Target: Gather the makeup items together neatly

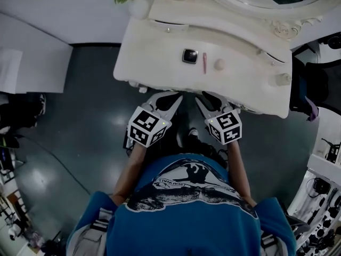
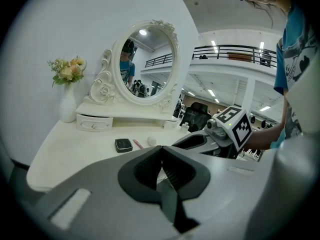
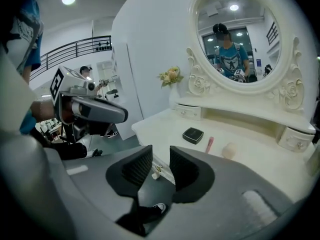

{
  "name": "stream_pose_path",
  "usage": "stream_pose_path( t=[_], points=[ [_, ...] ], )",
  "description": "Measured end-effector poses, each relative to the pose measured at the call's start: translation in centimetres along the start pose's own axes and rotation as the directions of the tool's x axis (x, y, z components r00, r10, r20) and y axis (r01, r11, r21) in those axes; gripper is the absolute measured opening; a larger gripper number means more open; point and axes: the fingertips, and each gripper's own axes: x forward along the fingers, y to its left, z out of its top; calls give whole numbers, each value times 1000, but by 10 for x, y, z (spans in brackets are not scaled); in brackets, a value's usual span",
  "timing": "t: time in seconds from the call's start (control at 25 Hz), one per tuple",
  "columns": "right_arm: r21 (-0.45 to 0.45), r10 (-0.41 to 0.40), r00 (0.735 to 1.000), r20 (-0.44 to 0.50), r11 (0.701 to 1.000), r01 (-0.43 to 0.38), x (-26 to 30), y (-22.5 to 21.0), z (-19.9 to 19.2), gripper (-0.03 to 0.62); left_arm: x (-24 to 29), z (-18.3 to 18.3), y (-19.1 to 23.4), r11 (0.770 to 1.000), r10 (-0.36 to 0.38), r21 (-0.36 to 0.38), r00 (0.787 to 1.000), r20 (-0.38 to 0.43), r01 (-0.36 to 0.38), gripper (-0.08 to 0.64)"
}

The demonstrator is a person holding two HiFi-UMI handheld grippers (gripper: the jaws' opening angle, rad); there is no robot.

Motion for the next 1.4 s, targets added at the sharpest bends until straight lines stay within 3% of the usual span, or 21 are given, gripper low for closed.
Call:
stream_pose_path(
  t=[0.56,1.0,1.4],
  points=[
    [-11,52,994,94,999,-51,-84,13,-36,-8,-5,-37,-90,994,111,-22,994,-6,-111,15],
    [-43,111,979,172,994,-105,-124,24,-45,-6,-11,-49,-143,985,171,-23,984,50,-170,15],
    [-27,139,976,171,990,-136,-144,30,-63,0,-10,-65,-178,985,174,-13,984,49,-173,15]
  ],
)
